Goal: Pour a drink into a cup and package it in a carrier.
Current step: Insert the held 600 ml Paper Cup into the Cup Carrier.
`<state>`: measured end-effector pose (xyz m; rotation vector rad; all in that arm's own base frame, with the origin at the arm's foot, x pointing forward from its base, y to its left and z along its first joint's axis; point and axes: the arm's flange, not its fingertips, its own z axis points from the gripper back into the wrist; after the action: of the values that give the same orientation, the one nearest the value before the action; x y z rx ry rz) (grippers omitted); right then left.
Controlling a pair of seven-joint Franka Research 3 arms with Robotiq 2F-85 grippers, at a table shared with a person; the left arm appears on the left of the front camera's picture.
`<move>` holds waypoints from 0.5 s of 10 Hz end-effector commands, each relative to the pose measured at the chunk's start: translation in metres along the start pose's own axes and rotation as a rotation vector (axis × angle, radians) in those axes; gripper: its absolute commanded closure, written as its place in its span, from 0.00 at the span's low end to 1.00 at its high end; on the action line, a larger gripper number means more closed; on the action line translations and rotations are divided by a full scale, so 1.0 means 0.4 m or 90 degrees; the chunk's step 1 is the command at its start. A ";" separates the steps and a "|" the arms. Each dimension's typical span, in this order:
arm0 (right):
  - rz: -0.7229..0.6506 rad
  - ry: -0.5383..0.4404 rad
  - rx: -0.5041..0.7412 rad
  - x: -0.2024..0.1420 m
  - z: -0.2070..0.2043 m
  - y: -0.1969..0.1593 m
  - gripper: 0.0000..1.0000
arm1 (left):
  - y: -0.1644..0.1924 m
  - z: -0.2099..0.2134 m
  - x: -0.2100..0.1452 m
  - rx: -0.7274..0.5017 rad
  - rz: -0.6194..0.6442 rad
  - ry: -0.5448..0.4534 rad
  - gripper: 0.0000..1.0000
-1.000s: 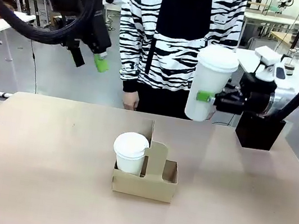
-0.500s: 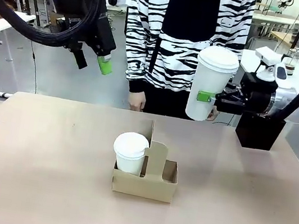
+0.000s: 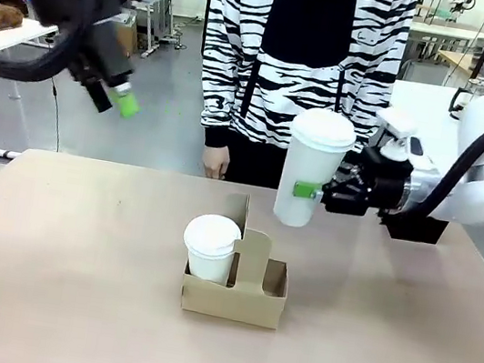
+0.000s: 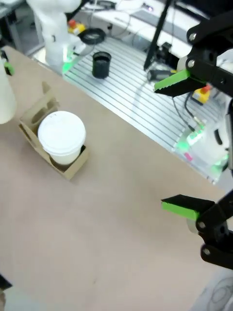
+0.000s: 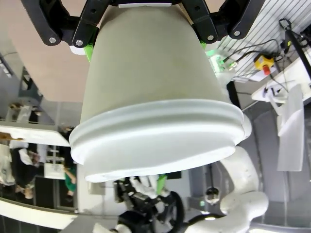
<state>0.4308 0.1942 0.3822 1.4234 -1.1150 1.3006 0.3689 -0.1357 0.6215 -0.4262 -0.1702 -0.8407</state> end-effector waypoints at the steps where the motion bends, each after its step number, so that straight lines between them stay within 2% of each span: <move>1: 0.018 0.005 0.065 -0.027 -0.028 -0.024 0.20 | 0.043 0.003 -0.090 -0.022 -0.105 -0.048 0.00; 2: 0.005 0.003 0.087 -0.045 -0.045 -0.023 0.20 | 0.059 0.015 -0.122 -0.032 -0.137 -0.075 0.00; 4: -0.011 0.012 0.116 -0.084 -0.070 -0.013 0.20 | 0.075 0.019 -0.158 -0.038 -0.140 -0.084 0.00; 5: -0.015 0.016 0.127 -0.101 -0.071 -0.016 0.20 | 0.069 0.030 -0.126 -0.011 -0.118 -0.048 0.02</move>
<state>0.4240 0.2257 0.3445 1.5370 -0.9709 1.3919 0.3536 -0.0699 0.6054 -0.4772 -0.2949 -1.0261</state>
